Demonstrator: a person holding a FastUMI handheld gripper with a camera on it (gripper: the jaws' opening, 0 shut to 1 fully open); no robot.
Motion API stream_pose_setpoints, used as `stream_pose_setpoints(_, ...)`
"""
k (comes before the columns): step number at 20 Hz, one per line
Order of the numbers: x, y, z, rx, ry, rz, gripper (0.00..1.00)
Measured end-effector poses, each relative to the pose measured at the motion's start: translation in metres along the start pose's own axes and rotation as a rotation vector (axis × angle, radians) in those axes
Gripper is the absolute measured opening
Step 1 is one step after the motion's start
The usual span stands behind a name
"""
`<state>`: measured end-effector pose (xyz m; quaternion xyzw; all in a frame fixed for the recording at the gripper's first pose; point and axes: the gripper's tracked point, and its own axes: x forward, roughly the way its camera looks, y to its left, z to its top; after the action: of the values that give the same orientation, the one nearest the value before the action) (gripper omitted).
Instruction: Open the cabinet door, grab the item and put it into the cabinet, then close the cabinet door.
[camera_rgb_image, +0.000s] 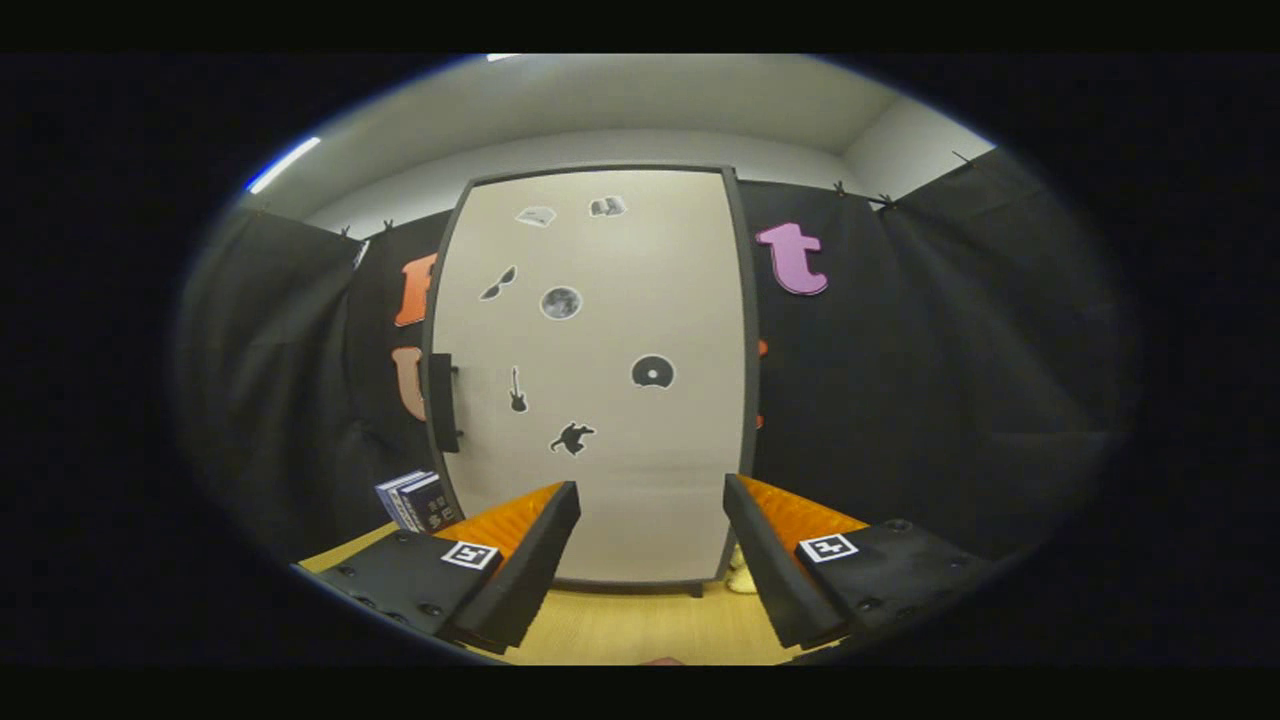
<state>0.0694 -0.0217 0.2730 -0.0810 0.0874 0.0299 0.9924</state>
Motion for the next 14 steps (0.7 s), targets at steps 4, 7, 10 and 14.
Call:
stream_pose_setpoints(4, -0.021, -0.047, 0.002, 0.003, -0.024, -0.047, 0.94)
stream_pose_setpoints(7, -0.034, -0.079, 0.004, 0.000, -0.032, -0.071, 0.94)
stream_pose_setpoints(10, -0.042, -0.103, -0.001, 0.000, -0.030, -0.099, 0.94)
stream_pose_setpoints(14, -0.050, -0.123, -0.006, 0.016, -0.023, -0.120, 0.94)
